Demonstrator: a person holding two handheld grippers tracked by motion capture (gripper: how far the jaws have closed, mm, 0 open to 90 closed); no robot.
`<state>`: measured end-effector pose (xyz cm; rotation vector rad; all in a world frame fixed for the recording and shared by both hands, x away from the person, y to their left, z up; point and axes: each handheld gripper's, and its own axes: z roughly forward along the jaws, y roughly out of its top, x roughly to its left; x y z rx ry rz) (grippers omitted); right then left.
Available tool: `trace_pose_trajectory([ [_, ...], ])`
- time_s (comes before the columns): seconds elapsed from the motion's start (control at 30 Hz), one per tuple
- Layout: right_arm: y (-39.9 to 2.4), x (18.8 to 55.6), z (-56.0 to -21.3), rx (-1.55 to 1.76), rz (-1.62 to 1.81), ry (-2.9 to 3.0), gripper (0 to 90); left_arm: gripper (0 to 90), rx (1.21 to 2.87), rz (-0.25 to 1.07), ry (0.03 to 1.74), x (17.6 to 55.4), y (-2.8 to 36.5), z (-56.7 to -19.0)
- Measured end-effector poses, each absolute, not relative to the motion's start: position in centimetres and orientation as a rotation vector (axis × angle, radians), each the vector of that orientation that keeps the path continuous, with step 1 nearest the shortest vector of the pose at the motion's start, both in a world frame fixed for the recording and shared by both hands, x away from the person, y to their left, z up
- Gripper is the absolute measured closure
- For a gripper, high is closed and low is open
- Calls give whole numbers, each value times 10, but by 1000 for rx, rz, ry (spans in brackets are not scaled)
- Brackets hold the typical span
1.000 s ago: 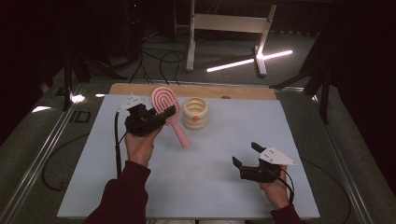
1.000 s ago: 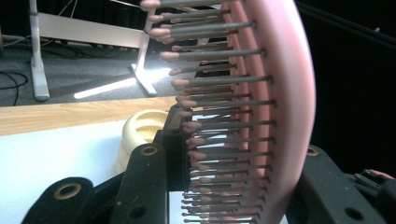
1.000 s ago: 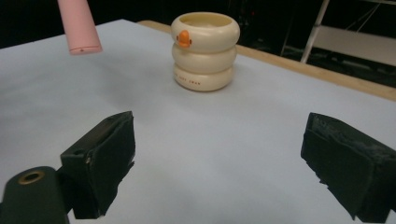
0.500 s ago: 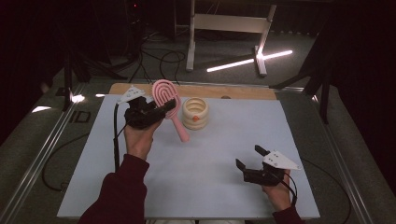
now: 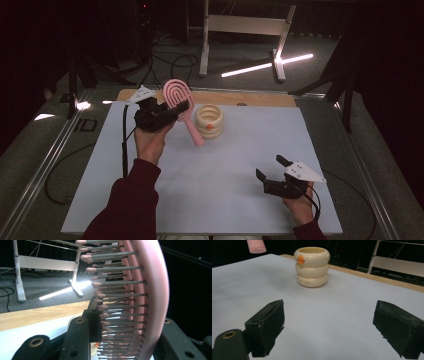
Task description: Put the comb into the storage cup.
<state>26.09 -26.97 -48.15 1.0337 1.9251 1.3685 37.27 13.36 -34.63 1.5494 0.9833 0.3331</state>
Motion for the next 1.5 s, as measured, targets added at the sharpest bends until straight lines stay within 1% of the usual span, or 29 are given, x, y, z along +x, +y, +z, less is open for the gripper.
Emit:
trace_pose_trajectory([
  [0.13, -275, 261, -484, 1057, 1373, 1904, 104, 642, 1556, 352, 971, 380, 129, -342],
  [0.73, -274, 262, -488, 1059, 1368, 1915, 105, 642, 1569, 401, 926, 391, 122, -311],
  [1.13, -274, 263, -489, 1064, 1363, 1918, 105, 641, 1589, 465, 908, 402, 118, -290],
  [1.33, -274, 263, -489, 1065, 1364, 1917, 106, 642, 1597, 488, 911, 408, 114, -287],
  [1.5, -274, 263, -490, 1062, 1358, 1926, 106, 642, 1593, 500, 936, 415, 112, -291],
])
